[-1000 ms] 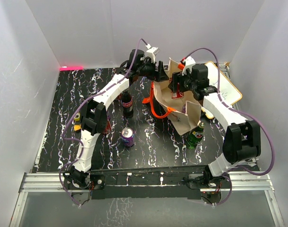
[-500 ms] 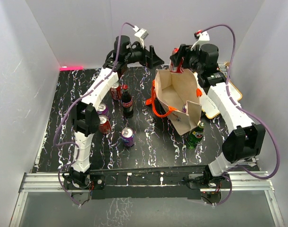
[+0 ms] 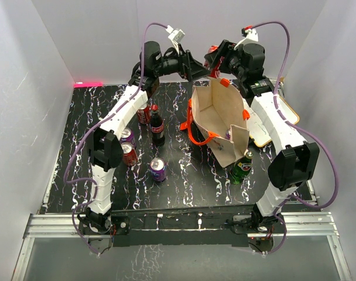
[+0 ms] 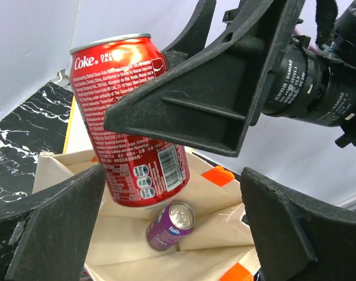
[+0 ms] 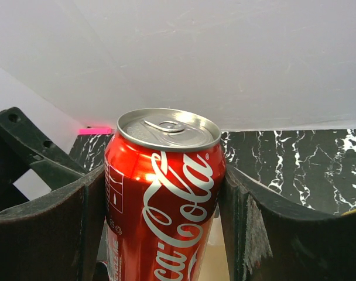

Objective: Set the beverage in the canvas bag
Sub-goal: Place the drink in the canvas bag.

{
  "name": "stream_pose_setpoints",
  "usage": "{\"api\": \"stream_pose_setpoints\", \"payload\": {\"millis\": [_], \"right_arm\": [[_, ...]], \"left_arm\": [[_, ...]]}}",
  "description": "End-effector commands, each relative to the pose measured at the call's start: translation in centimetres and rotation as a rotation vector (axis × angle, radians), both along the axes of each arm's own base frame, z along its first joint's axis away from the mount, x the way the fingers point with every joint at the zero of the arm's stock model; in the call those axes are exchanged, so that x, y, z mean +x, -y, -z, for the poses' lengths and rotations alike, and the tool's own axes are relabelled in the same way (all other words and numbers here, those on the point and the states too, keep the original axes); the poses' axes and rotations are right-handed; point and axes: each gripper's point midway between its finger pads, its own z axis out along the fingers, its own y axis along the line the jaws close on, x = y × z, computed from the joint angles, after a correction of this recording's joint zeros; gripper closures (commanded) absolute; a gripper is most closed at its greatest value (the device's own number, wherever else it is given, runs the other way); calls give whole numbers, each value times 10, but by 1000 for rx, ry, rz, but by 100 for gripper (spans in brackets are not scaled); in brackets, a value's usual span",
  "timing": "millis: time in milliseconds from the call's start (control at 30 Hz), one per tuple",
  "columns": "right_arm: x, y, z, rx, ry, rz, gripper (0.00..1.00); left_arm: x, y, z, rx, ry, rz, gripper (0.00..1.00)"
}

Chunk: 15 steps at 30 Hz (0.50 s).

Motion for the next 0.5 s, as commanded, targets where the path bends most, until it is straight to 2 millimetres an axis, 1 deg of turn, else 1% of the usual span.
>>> {"api": "stream_pose_setpoints", "payload": {"millis": [0,67,133,267,367,467], "right_arm": [[-17,-6,-103,119,252,-21,92],[-18,-10,-105,127,254,-29,92],[-21,-13,-107,134,257,-38,92],[-24,-16,-107,145,259,-45,92],[-25,-19,-108,150,261,-53,92],[-27,-21,-111,157,268,-67,92]], "left_arm": [[-15,2,-28,-35,25,-5,3],[-13,6,-23,-28,7,-18,3],[-10,9,-19,-25,-9,-31,5],[-13,17,-20,-26,-8,-19,10],[-14,19,-17,-24,-22,-20,10],[-13,20,-14,-15,-20,-28,8]]}}
